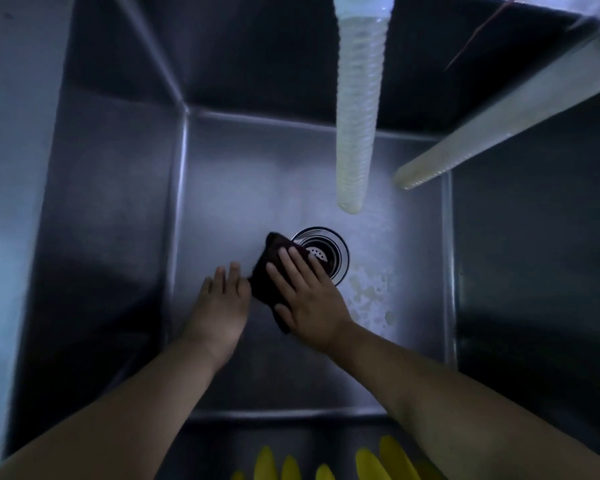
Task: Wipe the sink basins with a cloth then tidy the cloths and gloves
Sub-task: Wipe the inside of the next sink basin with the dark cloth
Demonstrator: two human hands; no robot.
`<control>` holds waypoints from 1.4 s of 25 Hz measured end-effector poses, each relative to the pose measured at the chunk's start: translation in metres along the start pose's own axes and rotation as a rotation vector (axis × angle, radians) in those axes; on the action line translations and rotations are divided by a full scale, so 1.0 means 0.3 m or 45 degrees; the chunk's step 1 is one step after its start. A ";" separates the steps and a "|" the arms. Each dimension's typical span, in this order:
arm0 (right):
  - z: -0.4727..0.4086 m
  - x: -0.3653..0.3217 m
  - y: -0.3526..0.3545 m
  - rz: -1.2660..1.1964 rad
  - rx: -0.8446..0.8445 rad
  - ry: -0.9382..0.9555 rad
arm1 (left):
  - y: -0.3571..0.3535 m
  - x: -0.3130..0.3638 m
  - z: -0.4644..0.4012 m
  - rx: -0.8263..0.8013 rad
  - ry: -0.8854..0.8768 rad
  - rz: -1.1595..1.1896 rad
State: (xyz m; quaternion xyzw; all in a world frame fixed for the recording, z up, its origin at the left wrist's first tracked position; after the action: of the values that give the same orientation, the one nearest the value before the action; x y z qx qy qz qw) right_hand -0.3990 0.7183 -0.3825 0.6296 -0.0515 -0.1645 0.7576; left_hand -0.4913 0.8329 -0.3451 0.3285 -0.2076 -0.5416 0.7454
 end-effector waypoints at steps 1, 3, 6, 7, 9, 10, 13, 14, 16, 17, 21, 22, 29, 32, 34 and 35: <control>0.057 0.012 -0.008 0.039 -0.028 0.043 | 0.004 0.002 -0.002 -0.014 -0.004 0.000; 0.162 0.066 -0.013 0.108 -0.080 0.092 | 0.010 0.008 -0.001 -0.029 -0.011 -0.016; 0.239 0.197 0.014 0.180 -0.117 0.078 | 0.011 0.011 -0.001 -0.014 -0.007 -0.031; 0.239 0.242 0.028 0.203 -0.121 0.066 | 0.008 0.011 -0.001 -0.012 -0.008 -0.027; 0.199 0.328 0.060 0.250 -0.123 -0.014 | 0.002 0.013 -0.006 -0.004 -0.013 -0.025; 0.163 0.371 0.079 0.270 -0.117 -0.092 | -0.003 0.013 -0.009 -0.001 -0.015 -0.024; 0.054 0.496 0.121 0.368 -0.259 -0.442 | -0.013 0.013 -0.018 -0.001 -0.017 -0.028; 0.035 0.519 0.126 0.422 -0.318 -0.537 | -0.016 0.011 -0.020 -0.003 -0.018 -0.032; 0.027 0.512 0.124 0.437 -0.336 -0.609 | -0.020 0.008 -0.022 -0.002 -0.028 -0.028; 0.044 0.485 0.119 0.402 -0.332 -0.593 | -0.021 0.008 -0.021 -0.002 -0.030 -0.022; 0.188 0.255 0.065 0.222 -0.232 -0.284 | -0.011 0.009 -0.008 0.012 -0.015 -0.003; 0.210 0.192 0.044 0.214 -0.238 -0.196 | -0.009 0.010 -0.005 0.020 -0.015 -0.008; 0.214 -0.149 -0.072 0.111 -0.225 0.402 | -0.015 0.010 -0.018 -0.034 -0.020 -0.014; 0.309 -0.141 -0.090 0.101 -0.187 0.706 | -0.015 0.018 -0.014 -0.040 -0.017 -0.054; 0.376 -0.054 -0.081 0.131 -0.174 0.801 | -0.009 0.027 -0.010 -0.021 -0.005 -0.092; 0.400 0.003 -0.070 0.140 -0.165 0.795 | -0.005 0.031 -0.009 -0.010 -0.003 -0.111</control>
State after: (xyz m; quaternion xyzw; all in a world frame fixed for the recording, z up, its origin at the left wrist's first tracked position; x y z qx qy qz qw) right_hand -0.4363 0.6023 -0.3788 0.5962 0.1601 0.0750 0.7831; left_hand -0.4873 0.8246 -0.3486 0.3337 -0.1916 -0.5749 0.7221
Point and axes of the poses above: each hand's wrist, its own z-axis away from the middle knuckle, its own y-axis out of the back of the hand, x = y × z, the point moved 4 cm from there along -z, towards the middle knuckle
